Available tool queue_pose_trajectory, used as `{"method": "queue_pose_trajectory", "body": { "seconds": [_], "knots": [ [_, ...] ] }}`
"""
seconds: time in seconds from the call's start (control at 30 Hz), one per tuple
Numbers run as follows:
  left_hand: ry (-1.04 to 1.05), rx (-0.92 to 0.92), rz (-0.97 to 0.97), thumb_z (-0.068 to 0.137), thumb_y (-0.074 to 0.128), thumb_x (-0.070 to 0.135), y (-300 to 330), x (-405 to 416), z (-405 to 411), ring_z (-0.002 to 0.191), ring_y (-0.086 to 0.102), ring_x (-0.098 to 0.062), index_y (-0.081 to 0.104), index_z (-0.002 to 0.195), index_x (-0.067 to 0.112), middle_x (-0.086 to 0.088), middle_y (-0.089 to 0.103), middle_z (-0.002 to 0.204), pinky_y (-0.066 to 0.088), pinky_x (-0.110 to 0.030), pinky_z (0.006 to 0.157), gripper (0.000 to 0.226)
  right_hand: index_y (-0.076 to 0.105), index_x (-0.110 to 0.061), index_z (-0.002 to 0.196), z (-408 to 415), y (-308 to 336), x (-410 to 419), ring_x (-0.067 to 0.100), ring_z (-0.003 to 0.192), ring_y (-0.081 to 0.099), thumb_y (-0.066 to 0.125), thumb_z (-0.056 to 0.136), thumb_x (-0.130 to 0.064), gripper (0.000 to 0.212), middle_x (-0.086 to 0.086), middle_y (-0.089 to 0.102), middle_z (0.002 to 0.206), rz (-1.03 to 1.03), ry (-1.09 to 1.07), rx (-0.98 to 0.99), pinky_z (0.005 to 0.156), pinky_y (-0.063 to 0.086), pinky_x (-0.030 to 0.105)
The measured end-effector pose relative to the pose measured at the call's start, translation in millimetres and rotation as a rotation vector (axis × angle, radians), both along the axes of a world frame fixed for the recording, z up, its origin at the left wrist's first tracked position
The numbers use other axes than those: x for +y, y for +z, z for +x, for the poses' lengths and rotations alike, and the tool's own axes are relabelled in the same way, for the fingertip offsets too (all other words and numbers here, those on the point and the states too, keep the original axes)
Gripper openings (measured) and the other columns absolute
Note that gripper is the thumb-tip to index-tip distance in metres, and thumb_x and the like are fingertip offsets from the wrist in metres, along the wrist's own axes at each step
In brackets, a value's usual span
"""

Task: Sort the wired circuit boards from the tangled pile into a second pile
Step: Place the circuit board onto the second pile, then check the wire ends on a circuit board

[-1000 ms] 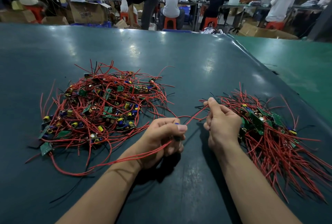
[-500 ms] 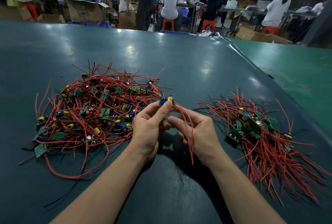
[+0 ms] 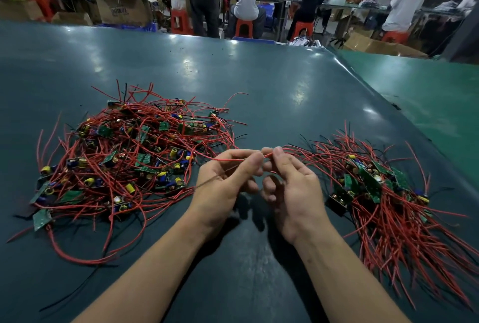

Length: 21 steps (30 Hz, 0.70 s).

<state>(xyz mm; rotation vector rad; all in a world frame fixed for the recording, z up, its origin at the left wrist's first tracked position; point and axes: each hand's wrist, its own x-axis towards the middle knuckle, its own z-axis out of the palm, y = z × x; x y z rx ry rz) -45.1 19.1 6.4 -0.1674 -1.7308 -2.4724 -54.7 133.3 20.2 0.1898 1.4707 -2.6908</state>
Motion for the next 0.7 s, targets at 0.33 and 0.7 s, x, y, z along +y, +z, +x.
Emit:
{"method": "queue_pose_trajectory", "body": {
  "seconds": [0.33, 0.7],
  "knots": [
    [0.167, 0.054, -0.179, 0.073, 0.078, 0.010, 1.4, 3.9, 5.1, 0.079, 0.065, -0.024, 0.067, 0.108, 0.012, -0.025, 0.068, 0.092, 0.054, -0.038, 0.080, 0.036, 0.067, -0.015, 0.055, 0.9, -4.8, -0.2, 0.008, 0.036, 0.033, 0.068, 0.090, -0.021, 0.036, -0.003, 0.050, 0.046, 0.263, -0.118, 0.090, 0.035, 0.024, 0.016],
    [0.159, 0.132, -0.178, 0.068, 0.081, 0.013, 5.4, 2.4, 13.8, 0.059, 0.064, -0.009, 0.071, 0.084, 0.002, -0.002, 0.072, 0.068, 0.051, -0.019, 0.060, 0.022, 0.072, -0.008, 0.073, -18.6, 0.7, 31.0, 0.006, 0.036, 0.034, 0.059, 0.096, -0.012, 0.027, -0.006, 0.050, 0.048, 0.216, -0.378, 0.135, 0.036, 0.027, 0.016]
  ]
}}
